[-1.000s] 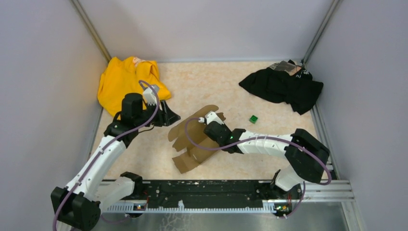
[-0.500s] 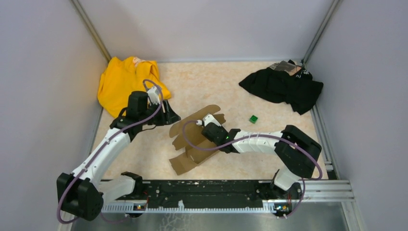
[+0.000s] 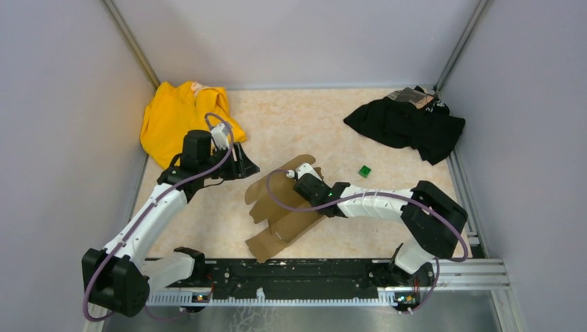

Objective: Fold the paper box

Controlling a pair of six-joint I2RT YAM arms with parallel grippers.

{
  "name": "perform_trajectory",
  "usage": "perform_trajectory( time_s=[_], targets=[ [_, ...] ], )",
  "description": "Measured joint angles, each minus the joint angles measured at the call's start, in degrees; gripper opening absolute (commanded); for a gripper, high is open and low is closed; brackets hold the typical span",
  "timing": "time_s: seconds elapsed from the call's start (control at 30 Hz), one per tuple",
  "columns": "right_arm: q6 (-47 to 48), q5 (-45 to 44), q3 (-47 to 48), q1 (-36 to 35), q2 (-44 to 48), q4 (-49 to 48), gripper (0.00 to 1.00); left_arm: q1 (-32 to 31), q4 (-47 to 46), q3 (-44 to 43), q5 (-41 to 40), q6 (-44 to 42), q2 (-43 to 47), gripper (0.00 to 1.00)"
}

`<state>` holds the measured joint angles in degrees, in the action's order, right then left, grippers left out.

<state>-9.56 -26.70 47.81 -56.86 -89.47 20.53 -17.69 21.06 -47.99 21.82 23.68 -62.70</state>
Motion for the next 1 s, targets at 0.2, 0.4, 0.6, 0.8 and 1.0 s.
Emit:
perform_trajectory(
  time_s=[0.2,0.4,0.6,0.8,1.0],
  targets=[
    [-0.81,0.37,0.0,1.38,2.75,-1.2,0.31,0.24,0.0,0.0,0.48,-0.44,0.02,0.6],
    [-1.18,0.94,-0.04,2.32,3.1,-4.28,0.3,0.59,0.04,0.0,0.81,-0.83,0.02,0.6],
    [-1.68,1.31,-1.42,2.4,3.04,-9.92,0.28,0.79,0.55,0.0,1.07,-1.38,0.02,0.6],
    [-2.54,1.36,-4.98,2.4,2.4,-14.19,0.28,0.83,1.07,-0.02,1.42,-1.75,0.02,0.6],
    [-2.91,1.29,-6.93,2.4,2.01,-16.81,0.27,1.05,1.27,-0.09,1.88,-1.88,0.02,0.6]
  ],
)
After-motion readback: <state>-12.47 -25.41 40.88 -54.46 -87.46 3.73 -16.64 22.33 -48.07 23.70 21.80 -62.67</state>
